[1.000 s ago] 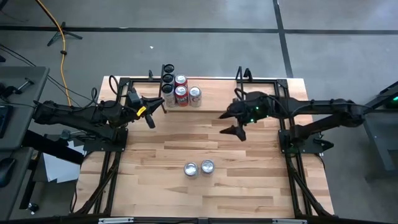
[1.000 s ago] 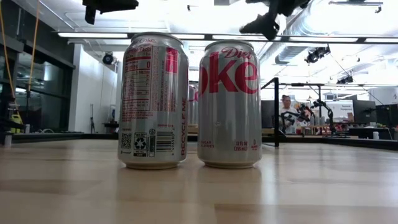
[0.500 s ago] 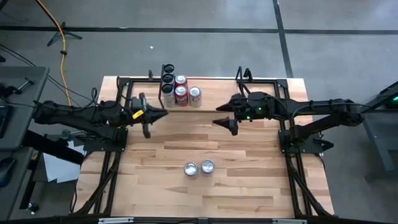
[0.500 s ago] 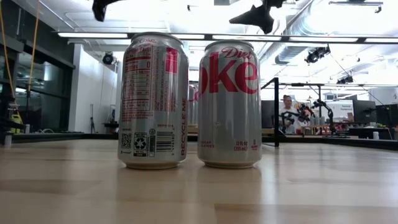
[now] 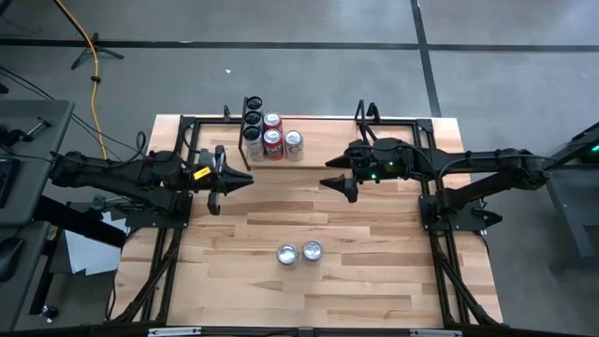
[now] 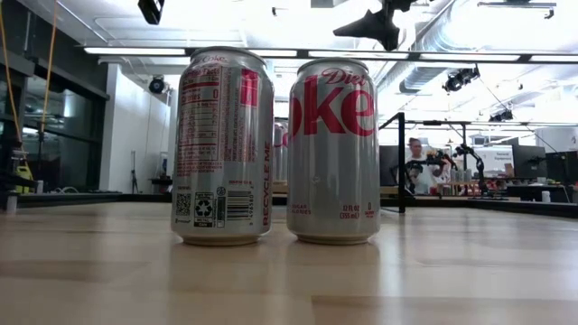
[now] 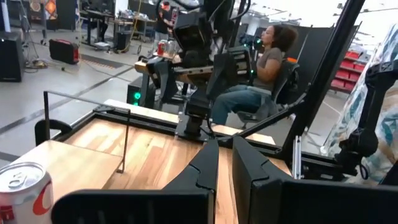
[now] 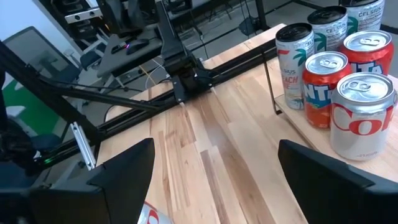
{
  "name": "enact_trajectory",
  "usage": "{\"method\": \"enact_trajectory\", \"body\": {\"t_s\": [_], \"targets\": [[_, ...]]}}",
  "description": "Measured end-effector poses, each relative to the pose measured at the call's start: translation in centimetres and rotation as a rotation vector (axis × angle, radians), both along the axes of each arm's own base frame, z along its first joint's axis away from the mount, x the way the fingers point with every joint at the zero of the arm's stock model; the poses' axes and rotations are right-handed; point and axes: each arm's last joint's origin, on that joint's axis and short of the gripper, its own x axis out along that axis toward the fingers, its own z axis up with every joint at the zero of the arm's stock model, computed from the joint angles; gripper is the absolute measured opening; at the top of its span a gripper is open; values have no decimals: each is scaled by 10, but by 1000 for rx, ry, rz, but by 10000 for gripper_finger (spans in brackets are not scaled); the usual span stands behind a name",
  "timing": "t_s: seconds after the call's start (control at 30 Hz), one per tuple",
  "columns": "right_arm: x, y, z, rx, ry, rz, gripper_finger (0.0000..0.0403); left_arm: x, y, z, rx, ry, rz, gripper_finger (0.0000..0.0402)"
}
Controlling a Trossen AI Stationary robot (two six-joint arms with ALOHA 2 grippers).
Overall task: Place canned beverage on shelf
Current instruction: Put the right silver soda can aligned with the other silver soda can on the shelf
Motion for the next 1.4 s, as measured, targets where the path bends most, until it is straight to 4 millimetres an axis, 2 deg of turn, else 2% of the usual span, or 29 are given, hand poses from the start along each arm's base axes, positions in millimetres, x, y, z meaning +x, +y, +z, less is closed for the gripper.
{"method": "enact_trajectory", "body": {"t_s": [0.33,0.77,1.4], "targets": [[0,0,0,-49,4,18,326,0,0,0,-2,-5,10,3],[0,1,0,-3,3,27,326,0,3,0,-18,-4,93,3],[0,1,-1,5,9,24,326,0,3,0,-95,-8,96,3]]}}
